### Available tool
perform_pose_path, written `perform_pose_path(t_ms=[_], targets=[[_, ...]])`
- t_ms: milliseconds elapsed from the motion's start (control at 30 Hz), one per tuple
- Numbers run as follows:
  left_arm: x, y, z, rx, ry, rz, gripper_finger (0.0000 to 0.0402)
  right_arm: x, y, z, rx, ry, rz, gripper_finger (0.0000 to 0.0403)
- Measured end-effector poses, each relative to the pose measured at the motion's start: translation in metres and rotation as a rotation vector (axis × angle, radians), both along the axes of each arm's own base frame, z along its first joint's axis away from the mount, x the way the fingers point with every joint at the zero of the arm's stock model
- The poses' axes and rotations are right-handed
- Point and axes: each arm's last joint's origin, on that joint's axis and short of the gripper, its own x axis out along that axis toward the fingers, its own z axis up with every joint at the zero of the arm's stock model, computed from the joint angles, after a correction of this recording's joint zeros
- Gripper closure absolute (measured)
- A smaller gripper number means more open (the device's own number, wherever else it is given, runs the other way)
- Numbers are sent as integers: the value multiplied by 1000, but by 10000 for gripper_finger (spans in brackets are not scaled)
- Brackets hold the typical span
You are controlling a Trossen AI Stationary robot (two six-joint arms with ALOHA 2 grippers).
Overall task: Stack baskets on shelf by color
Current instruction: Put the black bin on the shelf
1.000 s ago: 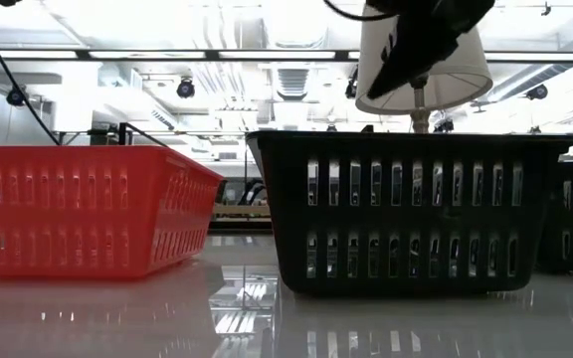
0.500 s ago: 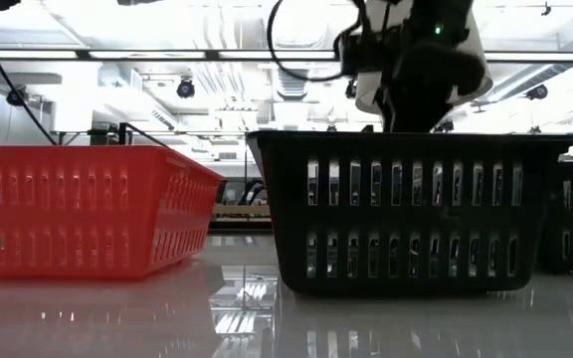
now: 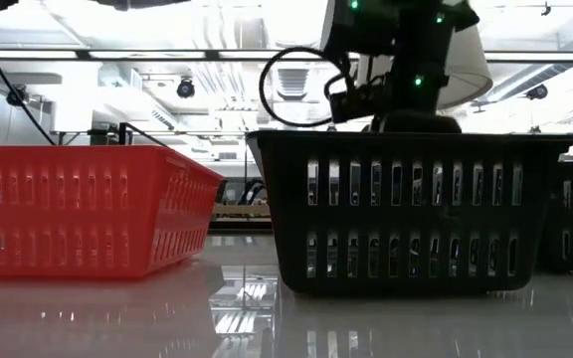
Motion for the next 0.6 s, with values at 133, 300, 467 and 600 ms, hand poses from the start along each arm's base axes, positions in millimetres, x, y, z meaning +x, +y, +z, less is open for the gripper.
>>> perform_pose_path(t_ms=[133, 300, 467, 600], targets=[[0, 0, 0, 0, 4, 0, 402, 1, -1, -2, 1, -9, -4, 301], [-1, 0, 0, -1, 4, 0, 402, 1, -1, 2, 5, -27, -3, 377], [-1, 0, 0, -1, 3, 1, 402, 2, -1, 4, 4, -28, 12, 390], [-5, 1, -2, 1, 10, 1, 402, 2, 2, 14, 9, -27, 35, 391]])
